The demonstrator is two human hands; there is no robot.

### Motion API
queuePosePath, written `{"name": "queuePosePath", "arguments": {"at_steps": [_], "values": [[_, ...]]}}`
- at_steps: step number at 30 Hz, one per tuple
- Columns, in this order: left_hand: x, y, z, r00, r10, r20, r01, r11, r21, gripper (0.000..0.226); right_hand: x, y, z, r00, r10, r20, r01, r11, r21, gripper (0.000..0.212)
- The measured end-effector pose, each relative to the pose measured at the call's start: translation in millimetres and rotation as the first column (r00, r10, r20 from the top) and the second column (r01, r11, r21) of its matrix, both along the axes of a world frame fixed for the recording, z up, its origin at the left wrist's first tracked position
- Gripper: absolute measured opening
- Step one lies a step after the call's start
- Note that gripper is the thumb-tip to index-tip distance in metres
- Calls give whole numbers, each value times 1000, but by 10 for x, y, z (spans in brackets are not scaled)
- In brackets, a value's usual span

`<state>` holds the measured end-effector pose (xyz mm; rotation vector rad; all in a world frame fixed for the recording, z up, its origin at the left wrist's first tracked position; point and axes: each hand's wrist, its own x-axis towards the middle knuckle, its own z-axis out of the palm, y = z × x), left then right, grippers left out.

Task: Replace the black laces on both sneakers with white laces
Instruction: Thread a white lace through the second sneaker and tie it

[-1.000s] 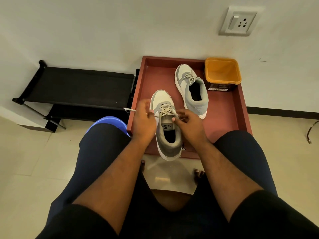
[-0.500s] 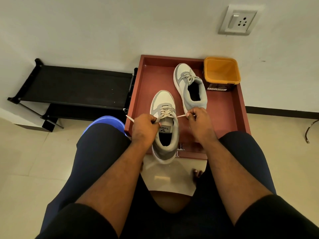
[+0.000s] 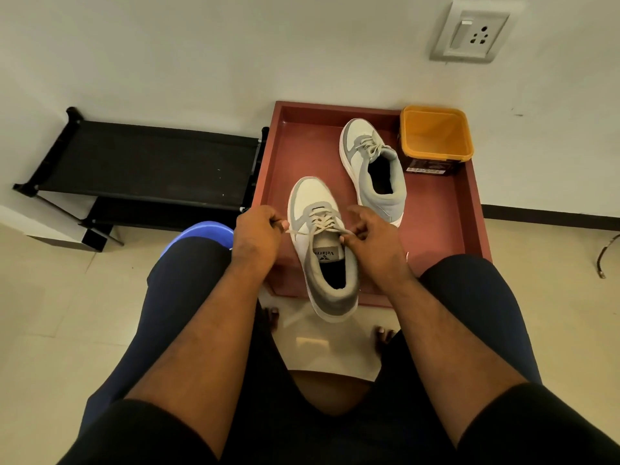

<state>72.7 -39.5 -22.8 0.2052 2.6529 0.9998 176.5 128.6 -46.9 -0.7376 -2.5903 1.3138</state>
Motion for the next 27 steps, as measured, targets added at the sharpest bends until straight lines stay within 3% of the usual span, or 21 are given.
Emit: {"name": "queuePosePath", "arguments": {"at_steps": [2,6,9,12,16,23,27], "values": [[42,26,30,999,-27,33,26,999,32,8,-5,1,-10,1000,16,16,-15,999,-44,56],[252,195,-28,979,-171,109,157,980,123,65,-53,-5,11,991,127,34,-128,991,35,64],[361,330,-176,966,-254,56,256,966,-42,93,-147,-52,-6,973,209,102,-226,952,204,61],[365,383,-208,985,-170,-15,169,985,-40,88,-199,-66,-37,970,206,127,-236,918,317,43],[257,330,-136,990,-139,2,139,988,-68,74,-173,16,-4,981,117,157,-159,942,297,12],[222,510,-155,956,-280,-90,250,933,-258,71,-352,-136,52,934,9,357,-211,821,530,20],[148,478,-202,955,-280,-100,249,936,-247,63,-393,-79,45,914,20,405,-226,855,468,19]]}}
